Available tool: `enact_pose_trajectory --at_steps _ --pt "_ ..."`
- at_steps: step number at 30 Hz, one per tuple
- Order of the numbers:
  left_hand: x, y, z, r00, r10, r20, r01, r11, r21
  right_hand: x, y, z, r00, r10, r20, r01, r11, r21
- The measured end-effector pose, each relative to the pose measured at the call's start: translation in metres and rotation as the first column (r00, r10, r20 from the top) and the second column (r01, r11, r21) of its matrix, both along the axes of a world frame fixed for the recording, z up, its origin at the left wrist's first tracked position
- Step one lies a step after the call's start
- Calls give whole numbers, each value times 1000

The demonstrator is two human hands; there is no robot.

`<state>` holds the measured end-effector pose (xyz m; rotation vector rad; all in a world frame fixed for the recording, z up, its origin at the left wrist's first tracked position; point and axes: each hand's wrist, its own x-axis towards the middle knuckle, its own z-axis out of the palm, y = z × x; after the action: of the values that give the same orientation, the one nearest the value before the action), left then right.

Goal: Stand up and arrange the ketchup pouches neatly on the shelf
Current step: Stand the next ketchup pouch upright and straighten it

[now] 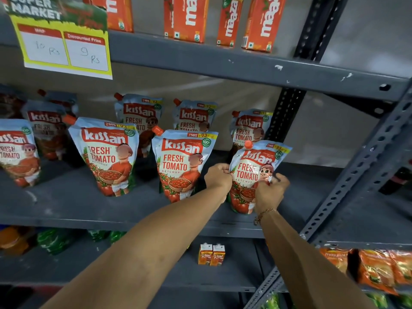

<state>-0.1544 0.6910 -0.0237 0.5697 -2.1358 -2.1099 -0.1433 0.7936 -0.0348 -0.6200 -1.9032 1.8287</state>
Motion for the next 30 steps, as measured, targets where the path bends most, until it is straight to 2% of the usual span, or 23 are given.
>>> enact_pose_trajectory --at_steps 6,26,28,30 --pt "3 -2 -1 999 33 -19 -33 999 -13 -4 -1 -3 1000 30 2 -30 999 -45" --pt "10 -3 1 999 -6 -39 2 995 -99 -8 -4 -4 999 38 14 -39 999 24" --pt "11 -2 1 998 -18 -53 12 995 -100 -9 -3 -4 999 42 2 -42 999 -11" --pt "11 -2 3 996 -31 -87 22 994 -103 -14 1 -2 999 43 -11 -44 992 -120"
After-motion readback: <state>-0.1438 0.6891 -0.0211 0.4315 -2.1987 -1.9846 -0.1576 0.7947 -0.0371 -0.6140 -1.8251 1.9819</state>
